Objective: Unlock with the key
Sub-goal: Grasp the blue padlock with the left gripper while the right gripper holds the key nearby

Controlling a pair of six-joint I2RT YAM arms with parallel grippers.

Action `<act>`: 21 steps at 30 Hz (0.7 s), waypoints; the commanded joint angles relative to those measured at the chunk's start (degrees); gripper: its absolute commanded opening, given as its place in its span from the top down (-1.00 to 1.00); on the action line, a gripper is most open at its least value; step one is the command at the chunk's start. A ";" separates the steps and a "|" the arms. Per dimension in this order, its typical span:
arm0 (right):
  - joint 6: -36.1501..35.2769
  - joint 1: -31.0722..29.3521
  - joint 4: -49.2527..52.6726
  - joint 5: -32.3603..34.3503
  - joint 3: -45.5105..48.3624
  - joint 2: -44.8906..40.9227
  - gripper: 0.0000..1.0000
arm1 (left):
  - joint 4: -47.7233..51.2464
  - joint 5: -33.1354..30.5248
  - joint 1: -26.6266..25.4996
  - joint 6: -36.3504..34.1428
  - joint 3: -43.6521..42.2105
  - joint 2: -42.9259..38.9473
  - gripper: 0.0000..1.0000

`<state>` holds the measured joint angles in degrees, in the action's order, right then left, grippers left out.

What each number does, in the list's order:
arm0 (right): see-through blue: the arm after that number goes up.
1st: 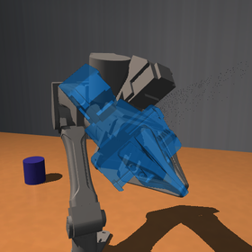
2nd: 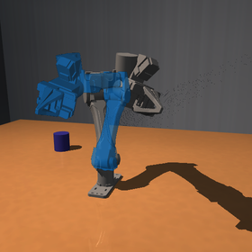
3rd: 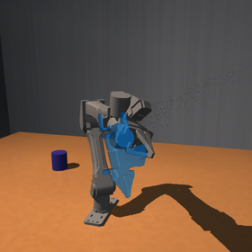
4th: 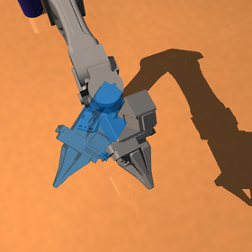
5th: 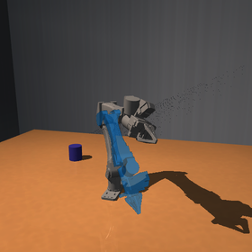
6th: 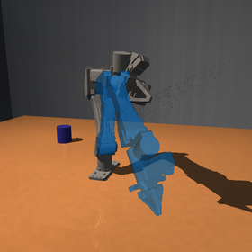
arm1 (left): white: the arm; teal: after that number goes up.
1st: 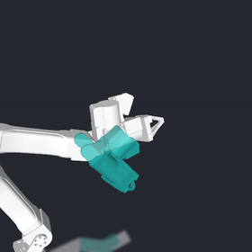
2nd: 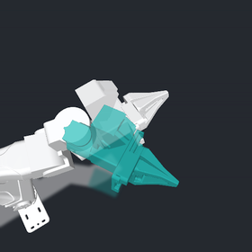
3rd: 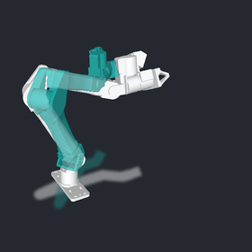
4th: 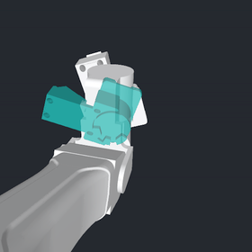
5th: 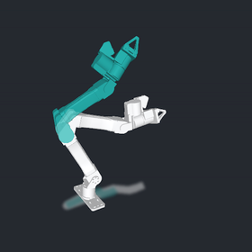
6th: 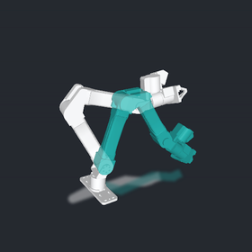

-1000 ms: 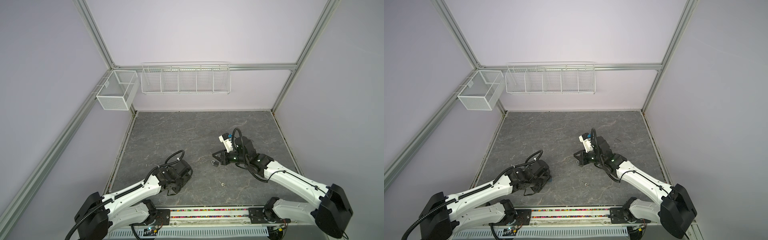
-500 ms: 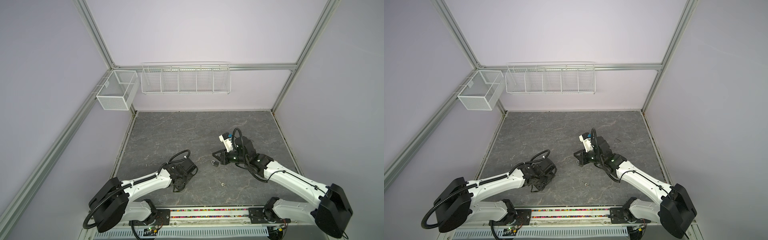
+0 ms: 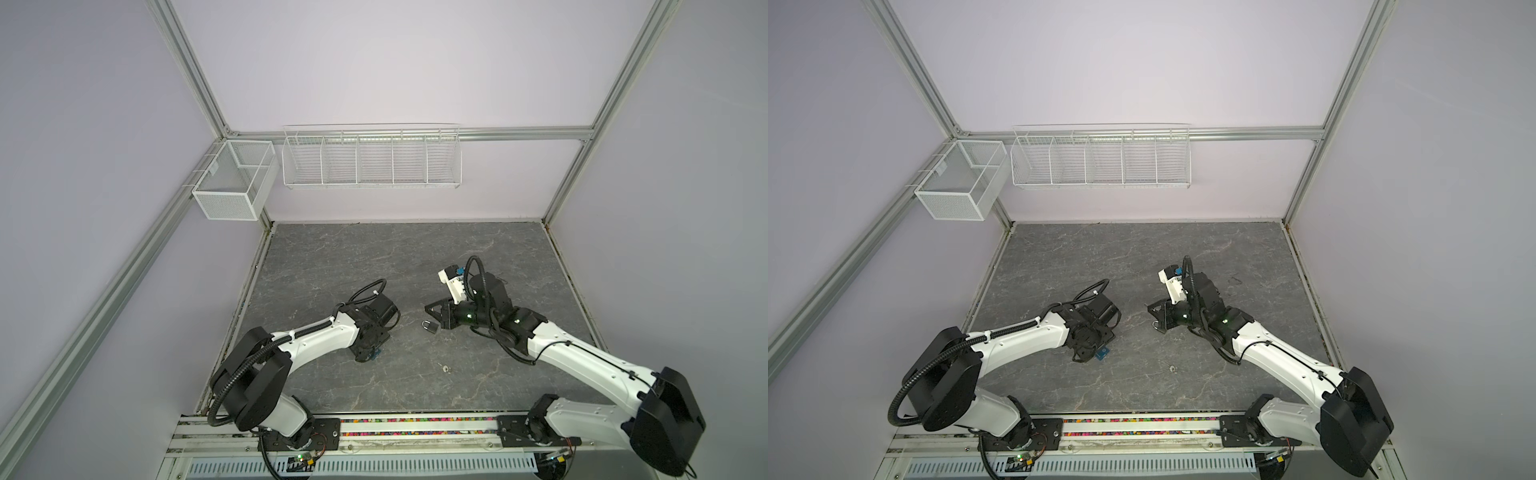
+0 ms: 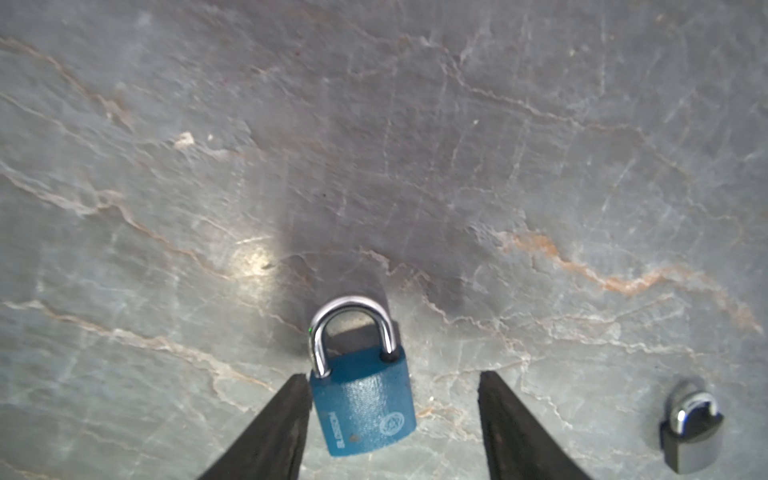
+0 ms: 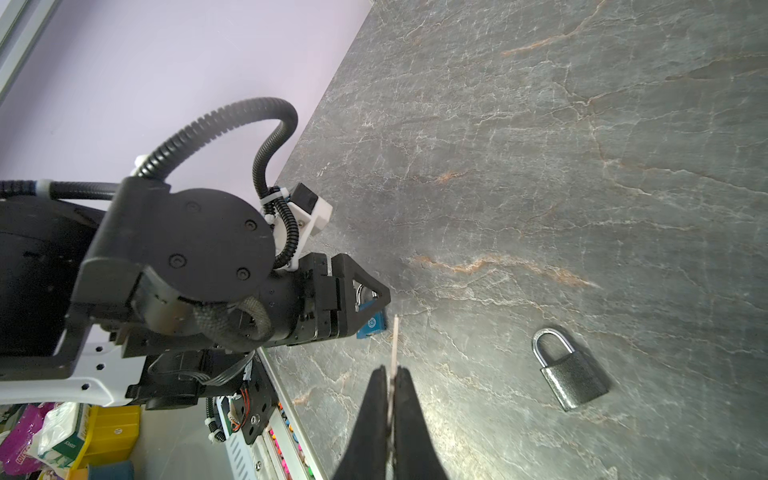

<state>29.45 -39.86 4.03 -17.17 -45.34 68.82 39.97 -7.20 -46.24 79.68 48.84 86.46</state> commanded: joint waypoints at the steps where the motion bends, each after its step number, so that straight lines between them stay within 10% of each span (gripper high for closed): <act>1: 0.59 0.30 -0.12 0.51 1.04 -0.70 0.87 | 5.37 -1.60 -0.23 -1.91 1.39 -0.84 -0.29; 21: 2.53 3.21 -0.60 -0.53 4.03 -4.34 0.87 | 7.14 -0.86 -2.02 -0.68 3.88 5.67 -0.22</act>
<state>31.35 -37.08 3.97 -17.23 -42.46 65.65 44.97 -7.25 -48.16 78.35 50.92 91.24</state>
